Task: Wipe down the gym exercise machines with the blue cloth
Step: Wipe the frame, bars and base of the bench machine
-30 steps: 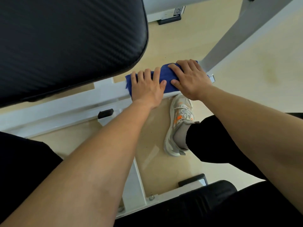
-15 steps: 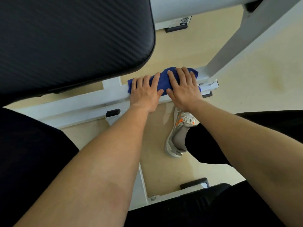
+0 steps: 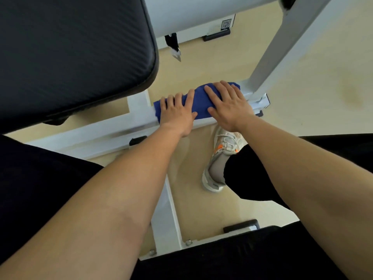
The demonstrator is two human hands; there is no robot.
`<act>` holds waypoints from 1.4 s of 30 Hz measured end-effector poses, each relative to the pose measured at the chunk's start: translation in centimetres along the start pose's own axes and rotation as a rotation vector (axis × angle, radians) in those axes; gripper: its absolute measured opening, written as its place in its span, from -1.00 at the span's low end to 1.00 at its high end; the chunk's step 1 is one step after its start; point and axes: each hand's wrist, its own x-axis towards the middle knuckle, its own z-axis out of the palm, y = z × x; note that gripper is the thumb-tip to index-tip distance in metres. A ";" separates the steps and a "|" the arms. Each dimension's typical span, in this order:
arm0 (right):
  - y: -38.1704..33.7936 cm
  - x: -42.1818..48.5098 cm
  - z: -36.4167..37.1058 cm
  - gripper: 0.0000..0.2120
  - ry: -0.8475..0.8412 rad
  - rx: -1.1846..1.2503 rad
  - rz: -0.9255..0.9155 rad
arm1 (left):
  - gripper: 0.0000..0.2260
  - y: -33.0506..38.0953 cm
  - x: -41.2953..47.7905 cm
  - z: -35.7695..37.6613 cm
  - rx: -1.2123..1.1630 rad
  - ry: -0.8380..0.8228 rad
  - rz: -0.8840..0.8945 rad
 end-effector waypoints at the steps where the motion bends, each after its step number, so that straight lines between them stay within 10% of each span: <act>1: 0.7 -0.2 0.0 -0.40 0.000 -0.007 0.013 | -0.39 0.5 0.4 0.0 0.010 0.006 0.029; 10: 1.4 -0.4 0.0 -0.41 0.027 -0.082 0.088 | -0.41 0.6 1.6 0.7 -0.050 0.111 0.148; 23: -12.6 5.2 1.1 -0.38 0.055 -0.271 -0.266 | -0.38 -13.6 -5.8 2.1 0.020 0.110 -0.082; 42: 2.0 1.3 -0.4 -0.36 0.107 -0.185 -0.069 | -0.37 -0.7 0.3 0.5 -0.011 0.115 0.132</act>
